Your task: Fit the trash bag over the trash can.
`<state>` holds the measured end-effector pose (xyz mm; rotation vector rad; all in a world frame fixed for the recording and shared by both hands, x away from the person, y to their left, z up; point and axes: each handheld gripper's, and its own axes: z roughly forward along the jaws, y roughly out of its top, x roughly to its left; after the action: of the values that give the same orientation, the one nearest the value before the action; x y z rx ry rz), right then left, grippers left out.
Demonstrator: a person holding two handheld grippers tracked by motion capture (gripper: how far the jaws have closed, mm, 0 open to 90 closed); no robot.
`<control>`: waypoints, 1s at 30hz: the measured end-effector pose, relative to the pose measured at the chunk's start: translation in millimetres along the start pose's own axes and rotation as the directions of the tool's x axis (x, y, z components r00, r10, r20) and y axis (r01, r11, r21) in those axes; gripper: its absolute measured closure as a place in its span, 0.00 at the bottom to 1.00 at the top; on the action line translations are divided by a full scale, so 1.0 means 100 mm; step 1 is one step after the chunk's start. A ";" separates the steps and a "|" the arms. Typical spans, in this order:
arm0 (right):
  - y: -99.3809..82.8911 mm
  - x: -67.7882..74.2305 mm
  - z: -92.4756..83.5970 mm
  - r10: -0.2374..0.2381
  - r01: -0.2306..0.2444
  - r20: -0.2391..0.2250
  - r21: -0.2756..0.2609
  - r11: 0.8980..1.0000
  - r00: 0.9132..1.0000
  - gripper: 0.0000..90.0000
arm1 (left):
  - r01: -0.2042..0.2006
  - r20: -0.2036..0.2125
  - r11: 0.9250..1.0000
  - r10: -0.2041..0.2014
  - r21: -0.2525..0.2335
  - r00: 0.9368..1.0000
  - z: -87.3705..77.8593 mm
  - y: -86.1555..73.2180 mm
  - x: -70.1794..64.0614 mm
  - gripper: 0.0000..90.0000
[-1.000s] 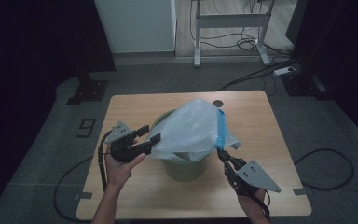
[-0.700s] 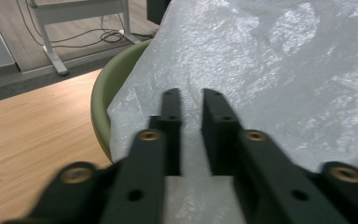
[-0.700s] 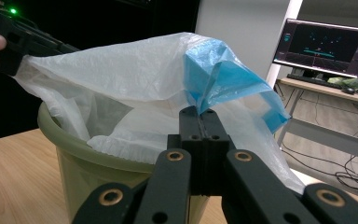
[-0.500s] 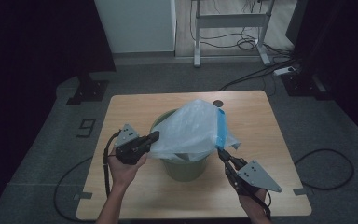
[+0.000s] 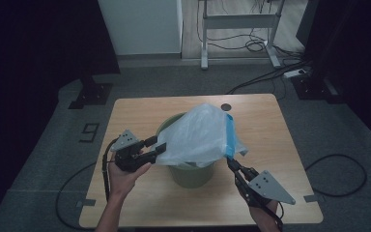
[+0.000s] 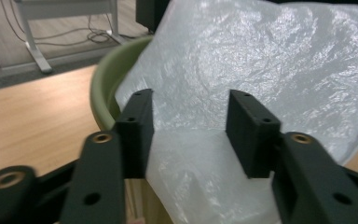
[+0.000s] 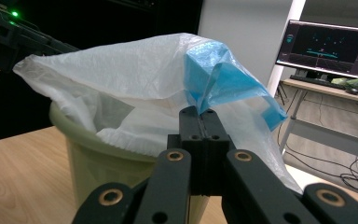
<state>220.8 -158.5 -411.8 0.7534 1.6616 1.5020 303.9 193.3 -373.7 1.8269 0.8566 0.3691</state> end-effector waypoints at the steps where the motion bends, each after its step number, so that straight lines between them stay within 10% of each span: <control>1: -0.01 0.01 -0.01 0.000 0.000 -0.001 0.001 1.000 1.000 0.99 | -0.005 0.006 1.000 0.005 0.016 1.000 0.01 -0.02 -0.02 0.52; 14: -0.06 0.00 -0.11 0.005 -0.005 0.005 0.004 1.000 1.000 0.99 | -0.083 -0.062 0.997 0.083 0.010 0.995 -0.04 -0.18 -0.22 0.63; 23: -0.06 -0.01 -0.13 0.001 -0.001 0.005 0.007 1.000 1.000 0.99 | -0.114 -0.066 0.993 0.115 0.025 0.991 -0.04 -0.18 -0.26 0.93; 30: -0.08 -0.01 -0.11 0.005 -0.005 -0.003 0.014 1.000 1.000 0.99 | -0.047 -0.033 0.993 0.044 -0.105 0.998 -0.09 -0.22 -0.19 0.99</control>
<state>212.7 -166.5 -419.3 0.7639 1.6753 1.4966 276.7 190.5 -387.7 1.7491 0.8024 0.4638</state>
